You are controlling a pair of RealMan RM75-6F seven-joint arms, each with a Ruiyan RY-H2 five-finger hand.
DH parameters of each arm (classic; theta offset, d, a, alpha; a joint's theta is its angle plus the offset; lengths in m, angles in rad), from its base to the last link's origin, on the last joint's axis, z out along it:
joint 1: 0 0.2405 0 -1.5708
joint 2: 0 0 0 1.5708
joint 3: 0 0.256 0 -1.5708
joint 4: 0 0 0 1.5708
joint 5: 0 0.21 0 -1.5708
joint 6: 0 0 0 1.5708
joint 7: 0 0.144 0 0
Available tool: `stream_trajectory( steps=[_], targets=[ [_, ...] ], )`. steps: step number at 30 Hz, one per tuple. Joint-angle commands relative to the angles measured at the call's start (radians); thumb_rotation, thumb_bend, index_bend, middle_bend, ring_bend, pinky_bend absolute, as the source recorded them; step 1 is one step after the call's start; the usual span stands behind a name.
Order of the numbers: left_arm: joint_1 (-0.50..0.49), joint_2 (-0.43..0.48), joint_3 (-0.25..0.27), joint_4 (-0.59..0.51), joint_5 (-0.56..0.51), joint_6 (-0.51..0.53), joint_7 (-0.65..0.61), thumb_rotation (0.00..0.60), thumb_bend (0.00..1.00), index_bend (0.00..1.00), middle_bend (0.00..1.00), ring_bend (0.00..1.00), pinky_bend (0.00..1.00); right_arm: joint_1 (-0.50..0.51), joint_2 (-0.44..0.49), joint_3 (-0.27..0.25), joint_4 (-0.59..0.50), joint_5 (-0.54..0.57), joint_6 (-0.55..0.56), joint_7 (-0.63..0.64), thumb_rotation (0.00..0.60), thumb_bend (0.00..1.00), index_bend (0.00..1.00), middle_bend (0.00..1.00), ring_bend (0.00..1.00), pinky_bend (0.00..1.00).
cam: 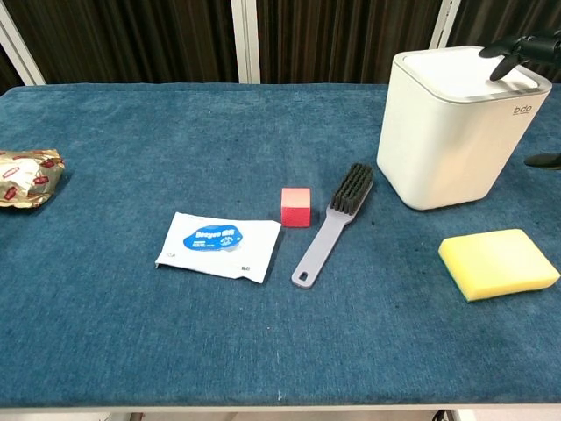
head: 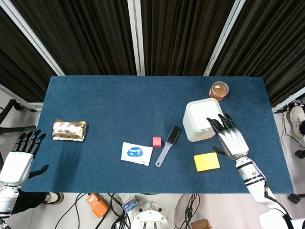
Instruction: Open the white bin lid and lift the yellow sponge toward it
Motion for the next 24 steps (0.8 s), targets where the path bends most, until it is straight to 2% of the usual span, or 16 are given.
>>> stream_trajectory(
  steps=[1,6,10,13,17,20,22,24],
  targets=[
    [0.001,0.000,0.000,0.002,0.002,0.003,-0.003,0.600,0.10,0.00,0.00,0.00,0.00,0.014,-0.013,-0.023,0.024,0.016,-0.026,0.009,0.600,0.35,0.00,0.26,0.00,0.00],
    [0.001,0.000,0.000,0.002,0.002,0.003,-0.003,0.600,0.10,0.00,0.00,0.00,0.00,0.007,-0.007,-0.034,0.022,-0.016,0.018,0.037,0.600,0.35,0.00,0.27,0.00,0.00],
    [0.001,-0.002,0.000,0.002,0.001,0.002,-0.001,0.600,0.10,0.00,0.00,0.00,0.00,-0.037,0.008,-0.038,0.021,-0.176,0.188,0.111,0.600,0.35,0.00,0.21,0.00,0.00],
    [0.001,-0.002,0.000,0.001,0.003,0.003,0.000,0.600,0.10,0.00,0.00,0.00,0.00,-0.093,0.016,-0.083,0.053,-0.331,0.339,0.151,0.600,0.35,0.00,0.14,0.00,0.00],
    [0.000,-0.004,0.001,0.001,0.003,-0.001,0.006,0.600,0.10,0.00,0.00,0.00,0.00,-0.162,0.031,-0.159,0.097,-0.441,0.442,0.164,0.600,0.35,0.00,0.10,0.00,0.00],
    [-0.001,-0.007,0.003,0.000,0.005,-0.004,0.014,0.600,0.10,0.00,0.00,0.00,0.00,-0.202,0.037,-0.220,0.137,-0.477,0.458,0.176,0.600,0.35,0.00,0.08,0.00,0.00],
    [-0.001,-0.009,0.003,-0.001,0.005,-0.005,0.018,0.600,0.10,0.00,0.00,0.00,0.00,-0.211,0.047,-0.262,0.154,-0.479,0.421,0.195,0.600,0.35,0.00,0.07,0.00,0.00],
    [-0.002,-0.011,0.003,-0.002,0.003,-0.007,0.022,0.600,0.10,0.00,0.00,0.00,0.00,-0.207,0.049,-0.283,0.166,-0.469,0.374,0.194,0.600,0.35,0.00,0.07,0.00,0.00]
  ],
)
